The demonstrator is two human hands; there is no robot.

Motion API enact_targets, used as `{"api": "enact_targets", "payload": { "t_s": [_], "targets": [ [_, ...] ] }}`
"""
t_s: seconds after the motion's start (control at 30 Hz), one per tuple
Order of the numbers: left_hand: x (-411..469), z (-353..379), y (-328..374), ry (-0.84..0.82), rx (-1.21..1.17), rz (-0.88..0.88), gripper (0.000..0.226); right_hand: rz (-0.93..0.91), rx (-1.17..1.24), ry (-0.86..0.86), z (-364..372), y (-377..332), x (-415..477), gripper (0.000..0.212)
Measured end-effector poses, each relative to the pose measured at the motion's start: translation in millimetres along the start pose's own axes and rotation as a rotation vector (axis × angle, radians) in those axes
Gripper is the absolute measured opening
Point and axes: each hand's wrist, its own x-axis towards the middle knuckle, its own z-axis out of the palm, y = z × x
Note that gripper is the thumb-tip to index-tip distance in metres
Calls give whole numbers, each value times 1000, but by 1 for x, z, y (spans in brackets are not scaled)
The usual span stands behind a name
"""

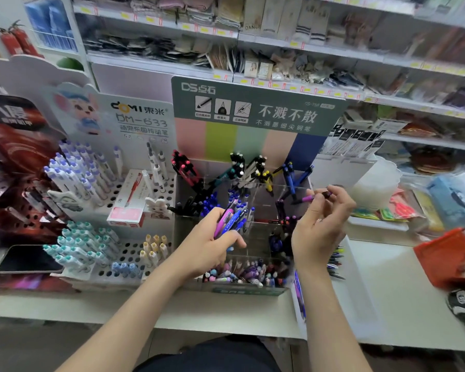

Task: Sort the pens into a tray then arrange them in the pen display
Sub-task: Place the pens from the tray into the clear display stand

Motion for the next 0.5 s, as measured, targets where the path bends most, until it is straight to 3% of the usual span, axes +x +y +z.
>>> {"api": "enact_targets", "payload": {
  "t_s": [0.17, 0.3, 0.4, 0.5],
  "targets": [
    [12, 13, 8, -6, -86, -33, 20, -115, -325, -305, -1, 50, -6, 17],
    [20, 15, 8, -7, -140, -64, 32, -89, -535, -281, 0, 53, -20, 13],
    [21, 18, 7, -13, -183, -37, 20, -14, -385, -248, 2, 25, -27, 17],
    [20, 19, 5, -19, -199, -8, 18, 278, 6, -468, 3, -9, -32, 15]
  ]
}}
